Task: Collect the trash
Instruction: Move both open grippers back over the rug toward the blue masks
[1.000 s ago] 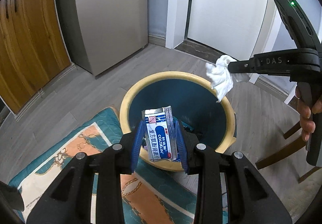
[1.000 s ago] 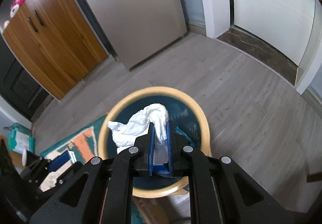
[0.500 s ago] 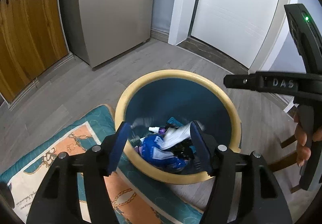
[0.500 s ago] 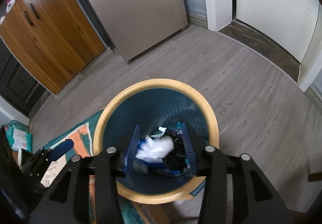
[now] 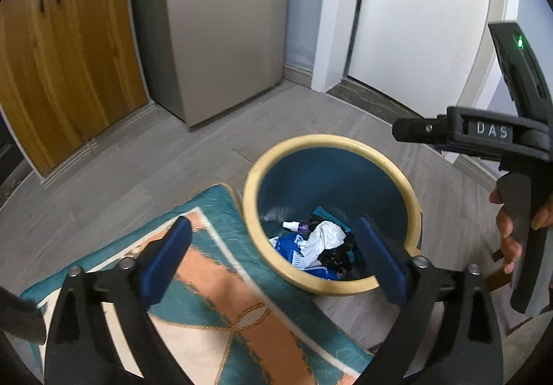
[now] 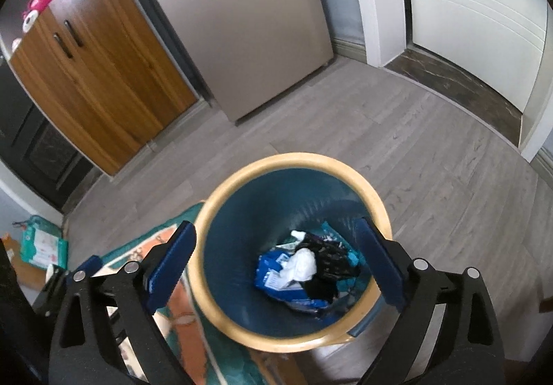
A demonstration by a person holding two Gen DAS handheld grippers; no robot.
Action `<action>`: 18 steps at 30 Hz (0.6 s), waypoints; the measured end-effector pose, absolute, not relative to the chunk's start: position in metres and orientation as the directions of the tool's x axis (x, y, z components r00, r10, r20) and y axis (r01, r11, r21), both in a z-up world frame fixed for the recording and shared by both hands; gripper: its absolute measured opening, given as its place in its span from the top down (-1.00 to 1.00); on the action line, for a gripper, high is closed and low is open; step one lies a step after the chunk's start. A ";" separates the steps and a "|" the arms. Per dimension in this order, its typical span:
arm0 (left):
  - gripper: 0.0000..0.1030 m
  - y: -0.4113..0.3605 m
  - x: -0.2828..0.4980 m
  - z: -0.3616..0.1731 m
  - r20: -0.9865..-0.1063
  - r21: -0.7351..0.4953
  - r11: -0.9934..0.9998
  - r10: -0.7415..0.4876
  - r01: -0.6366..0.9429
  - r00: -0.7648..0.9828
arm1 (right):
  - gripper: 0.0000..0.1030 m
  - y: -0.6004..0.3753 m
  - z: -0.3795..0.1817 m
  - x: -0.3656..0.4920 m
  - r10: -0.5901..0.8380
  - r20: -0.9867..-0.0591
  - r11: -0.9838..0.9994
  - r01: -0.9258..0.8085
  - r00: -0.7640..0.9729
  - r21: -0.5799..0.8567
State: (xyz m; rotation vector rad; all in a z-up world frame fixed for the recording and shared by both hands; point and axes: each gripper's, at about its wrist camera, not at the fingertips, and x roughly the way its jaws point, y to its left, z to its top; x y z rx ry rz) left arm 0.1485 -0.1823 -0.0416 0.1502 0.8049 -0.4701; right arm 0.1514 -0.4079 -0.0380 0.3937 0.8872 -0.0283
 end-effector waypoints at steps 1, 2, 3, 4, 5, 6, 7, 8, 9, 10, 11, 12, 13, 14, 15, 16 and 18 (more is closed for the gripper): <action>-0.88 -0.178 0.147 -0.038 -0.722 -0.049 0.891 -0.344 0.452 0.600 | -0.85 -0.405 -0.035 0.150 0.142 -0.753 0.928 0.179 0.643 0.328; -0.88 -0.172 0.145 -0.034 -0.722 -0.047 0.895 -0.338 0.444 0.604 | -0.86 -0.404 -0.033 0.150 0.145 -0.749 0.928 0.173 0.646 0.329; -0.88 -0.167 0.142 -0.031 -0.720 -0.040 0.898 -0.330 0.437 0.611 | -0.86 -0.401 -0.030 0.148 0.145 -0.745 0.931 0.166 0.651 0.326; -0.88 -0.161 0.138 -0.026 -0.717 -0.034 0.902 -0.322 0.430 0.618 | -0.87 -0.398 -0.028 0.147 0.143 -0.743 0.933 0.161 0.654 0.321; -0.88 -0.155 0.134 -0.022 -0.716 -0.031 0.904 -0.317 0.425 0.622 | -0.88 -0.395 -0.026 0.146 0.138 -0.741 0.938 0.154 0.658 0.311; -0.88 -0.151 0.131 -0.019 -0.716 -0.028 0.906 -0.313 0.422 0.624 | -0.88 -0.392 -0.024 0.144 0.135 -0.740 0.941 0.148 0.659 0.303; -0.88 -0.144 0.125 -0.014 -0.714 -0.021 0.908 -0.306 0.418 0.629 | -0.88 -0.388 -0.023 0.143 0.132 -0.739 0.946 0.140 0.660 0.293; -0.88 -0.138 0.120 -0.009 -0.711 -0.015 0.910 -0.301 0.414 0.636 | -0.89 -0.385 -0.023 0.142 0.130 -0.739 0.948 0.135 0.661 0.288; -0.88 -0.134 0.115 -0.006 -0.708 -0.011 0.913 -0.295 0.408 0.641 | -0.89 -0.382 -0.022 0.141 0.129 -0.740 0.951 0.130 0.660 0.281; -0.88 -0.126 0.110 0.000 -0.705 -0.007 0.916 -0.288 0.400 0.648 | -0.89 -0.379 -0.022 0.140 0.130 -0.741 0.953 0.123 0.658 0.277; -0.88 -0.117 0.105 0.004 -0.705 -0.007 0.920 -0.281 0.391 0.651 | -0.89 -0.377 -0.022 0.139 0.132 -0.741 0.954 0.118 0.658 0.275; -0.88 -0.109 0.100 0.008 -0.706 -0.005 0.924 -0.274 0.382 0.653 | -0.89 -0.374 -0.021 0.138 0.134 -0.741 0.956 0.113 0.658 0.272; -0.88 -0.103 0.096 0.011 -0.706 -0.003 0.927 -0.268 0.376 0.656 | -0.89 -0.371 -0.020 0.136 0.136 -0.741 0.957 0.107 0.658 0.270; -0.88 -0.096 0.093 0.014 -0.705 0.002 0.930 -0.259 0.367 0.660 | -0.89 -0.368 -0.020 0.134 0.138 -0.740 0.957 0.103 0.658 0.270; -0.88 -0.087 0.088 0.017 -0.705 0.010 0.935 -0.245 0.355 0.666 | -0.89 -0.366 -0.019 0.133 0.141 -0.738 0.958 0.099 0.660 0.271; -0.88 -0.079 0.082 0.020 -0.703 0.019 0.939 -0.231 0.343 0.672 | -0.89 -0.362 -0.017 0.131 0.145 -0.735 0.958 0.092 0.662 0.272; -0.88 -0.064 0.073 0.022 -0.701 0.028 0.947 -0.209 0.319 0.682 | -0.90 -0.354 -0.015 0.128 0.152 -0.731 0.960 0.077 0.665 0.270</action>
